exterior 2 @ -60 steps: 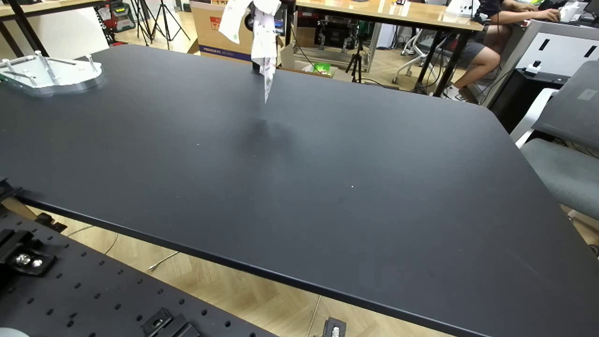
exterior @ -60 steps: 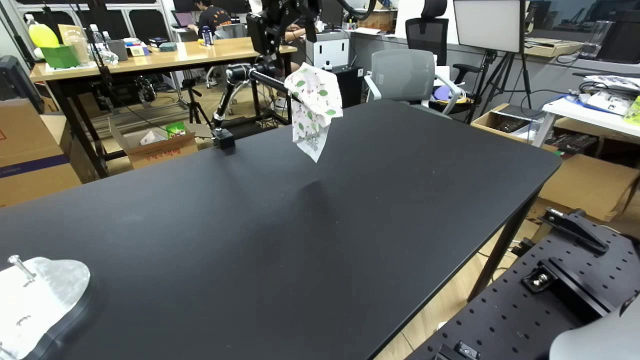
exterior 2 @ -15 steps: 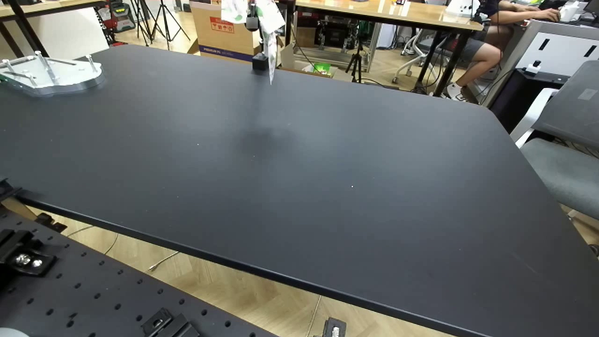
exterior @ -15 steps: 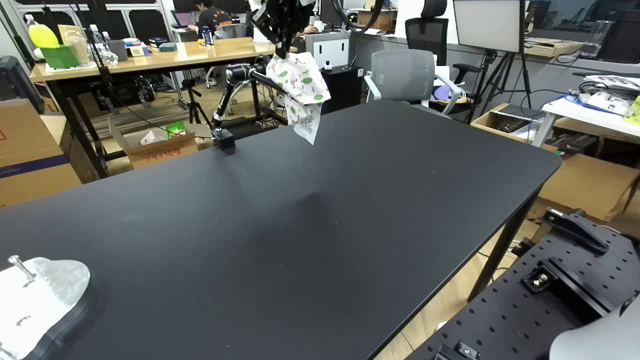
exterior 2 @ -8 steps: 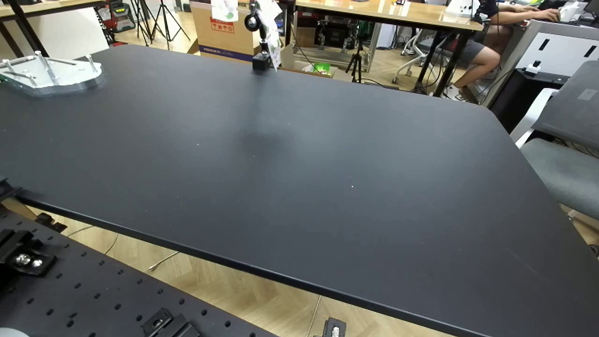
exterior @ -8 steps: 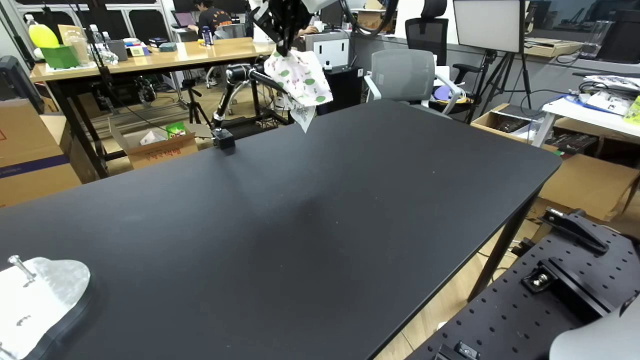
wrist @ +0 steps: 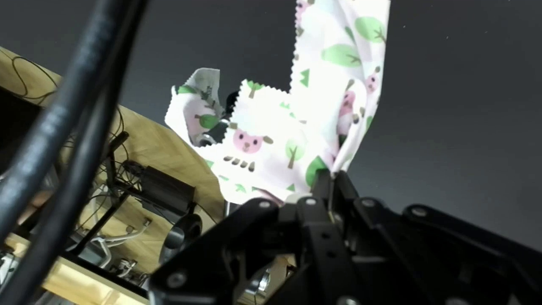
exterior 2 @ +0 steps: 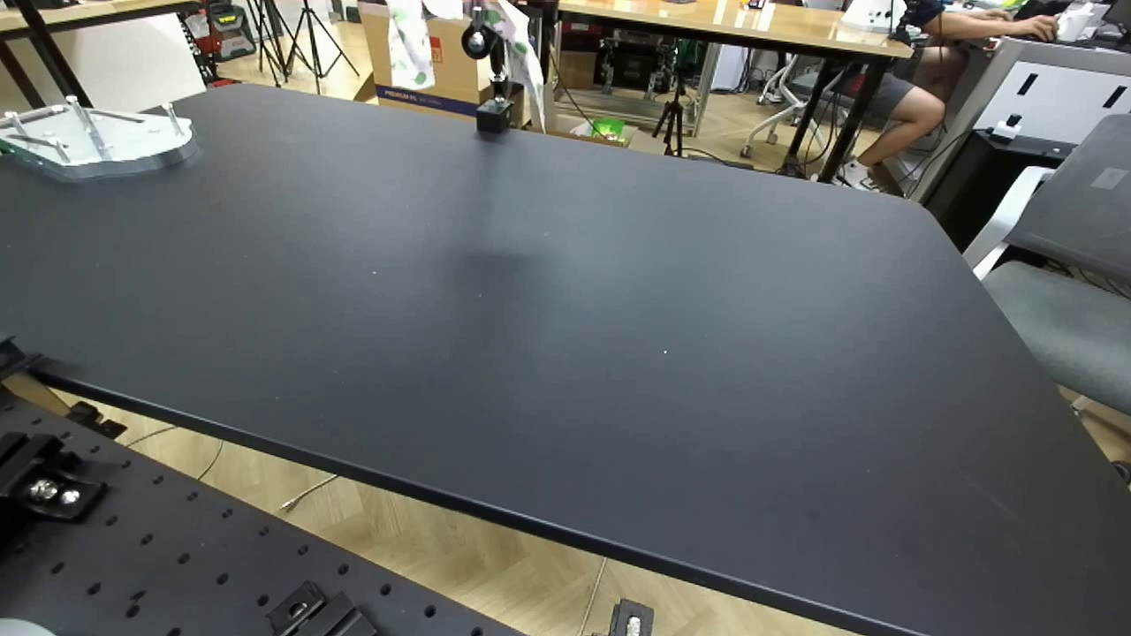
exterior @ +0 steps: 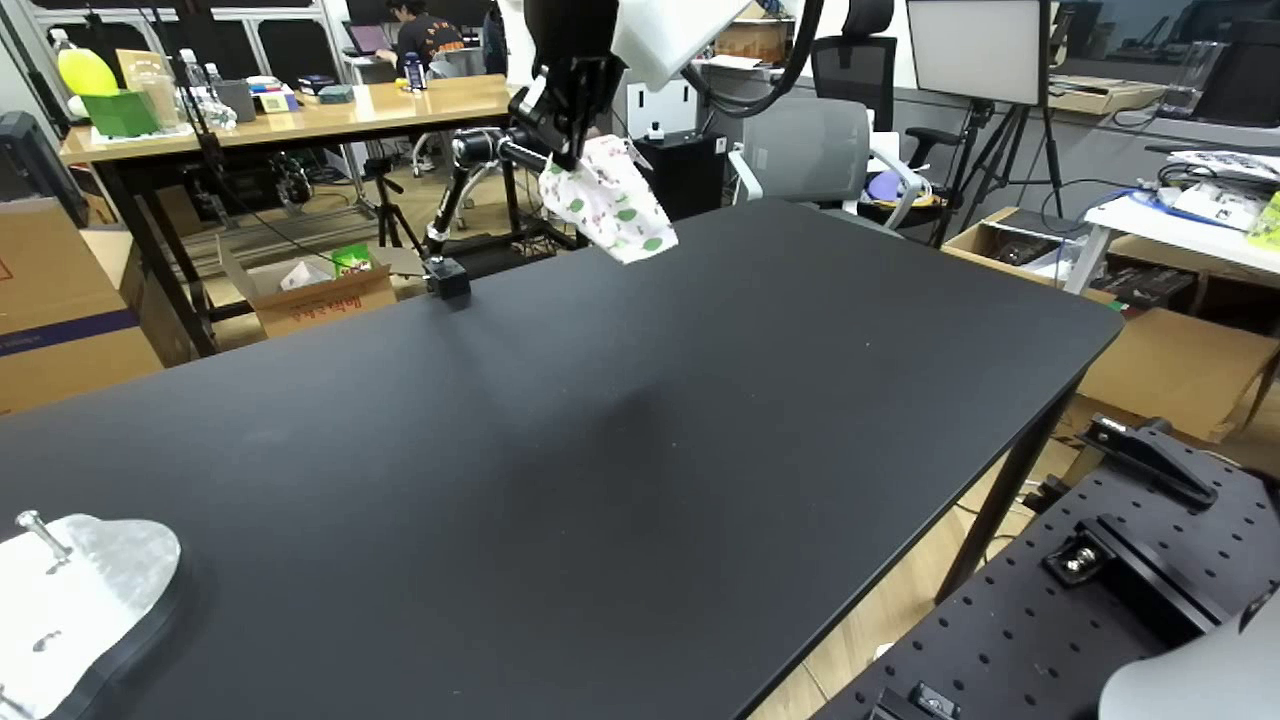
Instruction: Remove the towel from the handle and put it on the table twice
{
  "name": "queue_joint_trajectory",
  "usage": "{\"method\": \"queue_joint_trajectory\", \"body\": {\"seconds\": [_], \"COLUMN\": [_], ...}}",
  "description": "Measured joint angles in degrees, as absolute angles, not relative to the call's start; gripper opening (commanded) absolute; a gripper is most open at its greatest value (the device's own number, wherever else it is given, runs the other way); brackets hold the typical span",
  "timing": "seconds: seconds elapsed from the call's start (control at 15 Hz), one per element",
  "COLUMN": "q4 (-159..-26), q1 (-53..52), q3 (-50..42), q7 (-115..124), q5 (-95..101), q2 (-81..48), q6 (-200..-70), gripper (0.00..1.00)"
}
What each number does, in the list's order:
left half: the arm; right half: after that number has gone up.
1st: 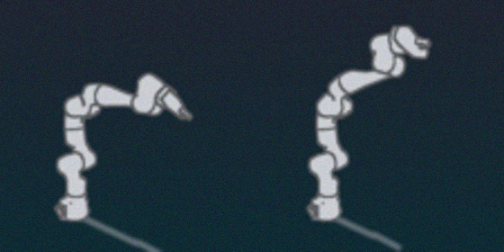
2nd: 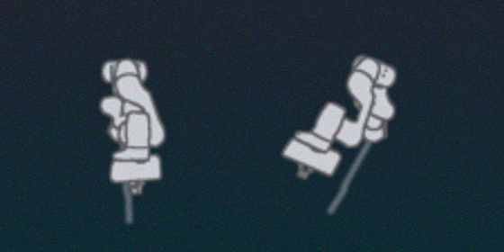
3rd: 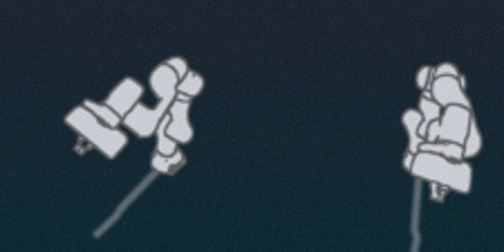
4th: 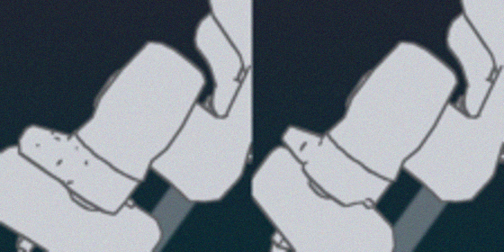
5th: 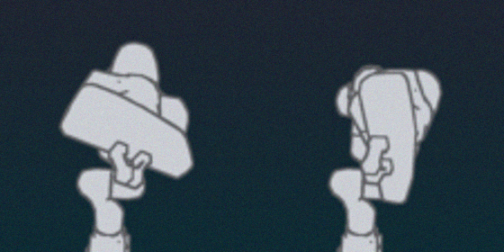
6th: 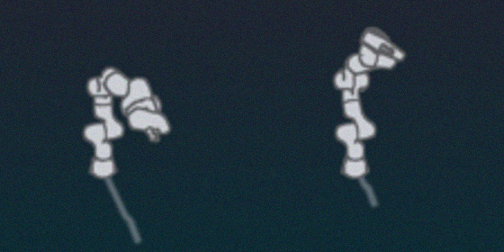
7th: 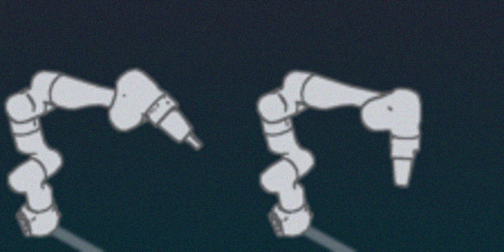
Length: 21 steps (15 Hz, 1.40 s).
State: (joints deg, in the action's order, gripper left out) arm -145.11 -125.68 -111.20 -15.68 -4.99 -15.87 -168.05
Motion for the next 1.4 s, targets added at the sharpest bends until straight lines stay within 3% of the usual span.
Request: {"method": "queue_joint_trajectory", "body": {"seconds": [0.53,0.93,1.4], "q4": [-142.61,-142.04,-138.88], "q1": [-108.35,-92.3,-74.35], "q3": [-92.02,-71.48,-45.78], "q7": [-17.47,-20.33,-35.98], "q5": [7.32,8.97,-16.6], "q2": [-7.87,-6.98,-17.8], "q6": [-167.04,-164.5,-170.96], "gripper": [0.02,0.02,0.02]}}
